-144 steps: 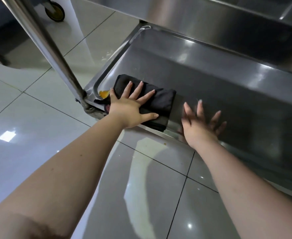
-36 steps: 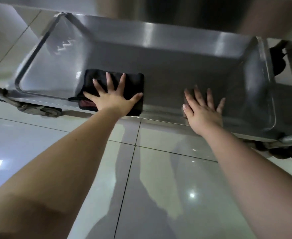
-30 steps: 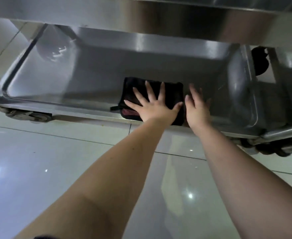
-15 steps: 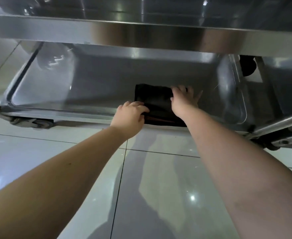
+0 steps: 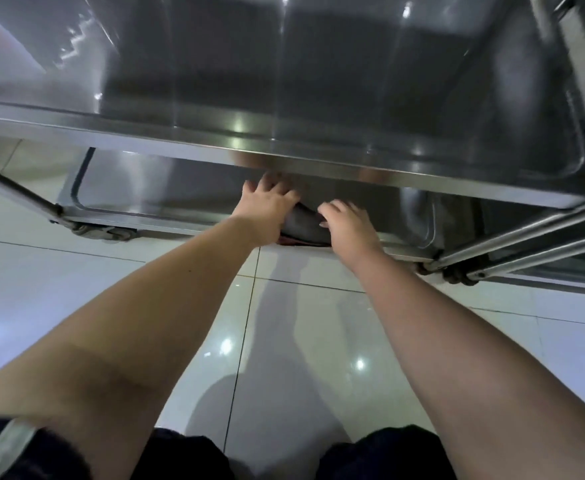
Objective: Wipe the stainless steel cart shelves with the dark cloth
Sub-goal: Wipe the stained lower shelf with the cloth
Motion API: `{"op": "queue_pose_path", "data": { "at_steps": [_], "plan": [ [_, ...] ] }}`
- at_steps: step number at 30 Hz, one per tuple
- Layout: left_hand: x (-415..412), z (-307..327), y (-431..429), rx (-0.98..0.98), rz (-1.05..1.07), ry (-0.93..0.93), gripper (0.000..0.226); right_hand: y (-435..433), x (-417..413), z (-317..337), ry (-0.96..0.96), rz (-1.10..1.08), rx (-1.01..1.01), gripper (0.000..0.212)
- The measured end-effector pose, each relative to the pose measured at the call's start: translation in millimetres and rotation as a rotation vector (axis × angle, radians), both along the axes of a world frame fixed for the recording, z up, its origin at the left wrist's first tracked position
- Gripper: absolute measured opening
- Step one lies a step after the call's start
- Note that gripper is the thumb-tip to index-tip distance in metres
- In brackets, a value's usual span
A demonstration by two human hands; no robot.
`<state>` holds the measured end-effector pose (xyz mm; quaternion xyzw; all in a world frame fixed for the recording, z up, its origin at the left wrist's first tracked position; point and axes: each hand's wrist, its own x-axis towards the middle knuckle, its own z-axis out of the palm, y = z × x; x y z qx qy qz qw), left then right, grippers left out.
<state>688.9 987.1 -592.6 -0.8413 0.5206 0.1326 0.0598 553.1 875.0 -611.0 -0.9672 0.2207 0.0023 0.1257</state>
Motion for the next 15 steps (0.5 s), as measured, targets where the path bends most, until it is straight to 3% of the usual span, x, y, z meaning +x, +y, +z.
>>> {"op": "queue_pose_path", "data": {
  "at_steps": [4,8,15],
  "plan": [
    [-19,43,14,0.048,-0.115,0.085,0.037,27,-34,42,-0.058,0.008,0.108,0.007],
    [-55,77,55,0.065,-0.063,0.208,0.020,59,-67,99,0.063,-0.078,0.186,0.015],
    [-86,217,109,-0.263,-0.013,0.248,0.018,96,-112,245,0.016,-0.153,0.258,0.028]
  ]
}}
